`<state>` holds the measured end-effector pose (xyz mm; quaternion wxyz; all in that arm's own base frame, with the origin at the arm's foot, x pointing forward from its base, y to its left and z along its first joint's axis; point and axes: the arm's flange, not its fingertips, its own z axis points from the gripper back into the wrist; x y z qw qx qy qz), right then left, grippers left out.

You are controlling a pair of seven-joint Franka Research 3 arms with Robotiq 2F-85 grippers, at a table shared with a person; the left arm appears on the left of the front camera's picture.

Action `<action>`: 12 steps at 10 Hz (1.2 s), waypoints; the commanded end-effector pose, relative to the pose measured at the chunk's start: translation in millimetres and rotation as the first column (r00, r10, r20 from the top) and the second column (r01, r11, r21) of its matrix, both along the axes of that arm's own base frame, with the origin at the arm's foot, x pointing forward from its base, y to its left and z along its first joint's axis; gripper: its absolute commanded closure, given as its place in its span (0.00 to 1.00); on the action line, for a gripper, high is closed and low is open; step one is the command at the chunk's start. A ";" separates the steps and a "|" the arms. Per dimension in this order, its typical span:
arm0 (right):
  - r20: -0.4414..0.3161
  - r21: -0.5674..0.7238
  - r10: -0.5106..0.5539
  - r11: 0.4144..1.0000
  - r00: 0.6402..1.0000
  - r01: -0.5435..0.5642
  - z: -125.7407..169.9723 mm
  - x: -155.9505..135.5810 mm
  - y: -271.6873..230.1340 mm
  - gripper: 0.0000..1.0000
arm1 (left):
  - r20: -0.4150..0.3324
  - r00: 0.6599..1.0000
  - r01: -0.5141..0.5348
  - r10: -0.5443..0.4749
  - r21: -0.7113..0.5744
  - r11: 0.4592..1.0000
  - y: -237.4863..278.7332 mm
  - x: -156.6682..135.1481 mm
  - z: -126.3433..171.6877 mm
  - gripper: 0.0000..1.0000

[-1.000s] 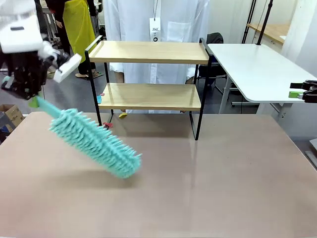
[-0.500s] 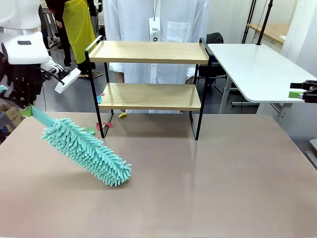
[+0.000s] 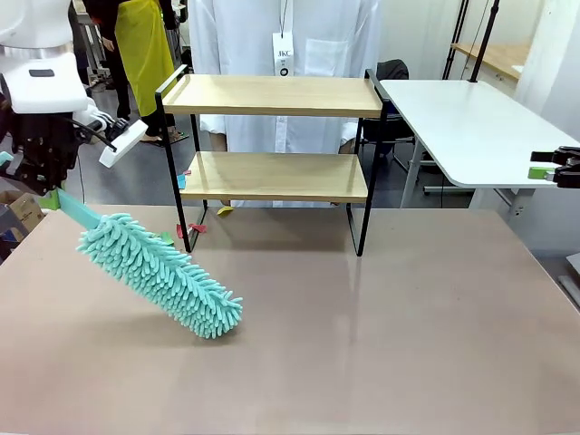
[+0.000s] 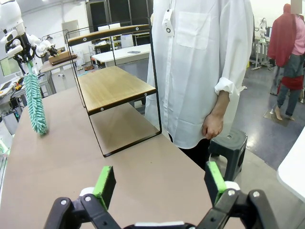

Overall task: Clean the shelf.
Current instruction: Hand the Duster back to the human.

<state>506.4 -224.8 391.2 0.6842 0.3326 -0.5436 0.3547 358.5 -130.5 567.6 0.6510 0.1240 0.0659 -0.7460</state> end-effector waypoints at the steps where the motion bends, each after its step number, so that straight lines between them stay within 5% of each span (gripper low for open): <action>1: -0.017 -0.008 -0.009 1.000 1.000 0.009 4.8 1.4 3.0 0.00 | 0.012 1.000 0.021 -0.021 0.002 1.000 5.4 0.8 1.9 0.87; 5: 0.000 0.000 0.000 1.000 1.000 0.000 0.0 0.0 0.0 0.00 | 0.000 1.000 0.000 0.000 -0.001 1.000 0.6 0.2 0.0 0.87; 9: -0.038 -0.078 0.252 0.964 0.967 -0.255 82.1 1.0 94.0 0.00 | 0.058 0.995 0.091 -0.078 -0.275 0.957 2.0 6.7 -28.0 0.87; 12: -0.080 -0.012 0.449 0.892 0.890 -0.451 114.4 -21.8 170.1 0.00 | 0.120 0.981 0.192 -0.152 -0.503 0.843 7.3 -1.9 -59.7 0.87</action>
